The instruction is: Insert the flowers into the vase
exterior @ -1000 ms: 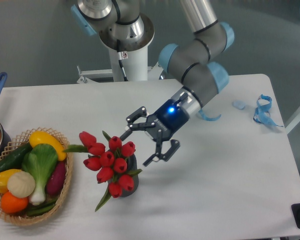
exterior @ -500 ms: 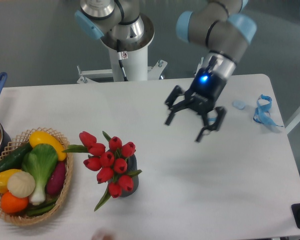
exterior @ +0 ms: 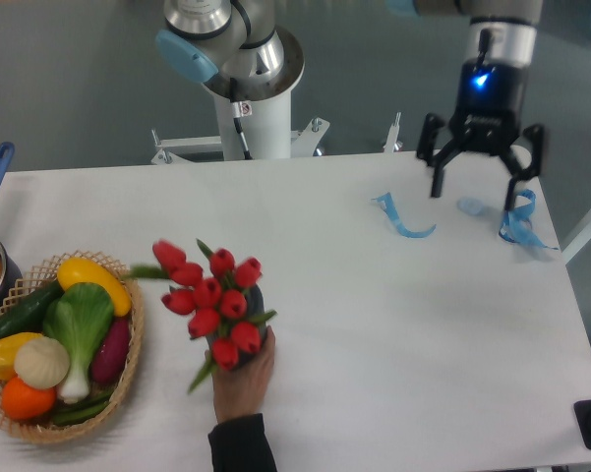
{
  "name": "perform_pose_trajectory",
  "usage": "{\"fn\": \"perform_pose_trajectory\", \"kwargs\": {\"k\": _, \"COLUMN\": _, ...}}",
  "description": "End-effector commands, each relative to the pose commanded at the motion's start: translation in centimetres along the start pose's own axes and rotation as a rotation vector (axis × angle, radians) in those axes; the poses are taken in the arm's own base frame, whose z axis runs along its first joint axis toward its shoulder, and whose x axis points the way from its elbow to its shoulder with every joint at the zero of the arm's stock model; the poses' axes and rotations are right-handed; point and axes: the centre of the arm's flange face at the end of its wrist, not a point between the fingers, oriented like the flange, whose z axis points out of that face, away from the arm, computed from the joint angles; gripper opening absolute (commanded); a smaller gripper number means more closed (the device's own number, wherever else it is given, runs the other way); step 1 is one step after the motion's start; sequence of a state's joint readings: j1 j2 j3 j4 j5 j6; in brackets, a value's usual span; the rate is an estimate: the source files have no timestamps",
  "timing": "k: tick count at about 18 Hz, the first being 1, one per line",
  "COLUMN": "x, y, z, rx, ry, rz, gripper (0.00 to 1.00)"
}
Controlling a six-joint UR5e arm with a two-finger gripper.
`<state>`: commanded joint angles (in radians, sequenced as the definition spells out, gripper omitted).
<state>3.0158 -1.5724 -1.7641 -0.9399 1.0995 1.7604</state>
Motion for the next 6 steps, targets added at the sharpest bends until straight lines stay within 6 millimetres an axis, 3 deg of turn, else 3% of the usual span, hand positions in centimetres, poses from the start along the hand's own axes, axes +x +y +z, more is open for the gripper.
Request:
{"fn": "perform_pose_trajectory", "kwargs": {"k": 2, "x": 0.5, "y": 1.3, "z": -1.0, "rx": -0.053, "ry": 0.049, "rz": 0.083, "gripper": 1.00}}
{"fn": "perform_pose_trajectory", "kwargs": {"k": 6, "x": 1.3, "y": 5.8, "z": -3.0, "rx": -0.076, "ry": 0.110, "rz": 0.200, "gripper": 1.00}}
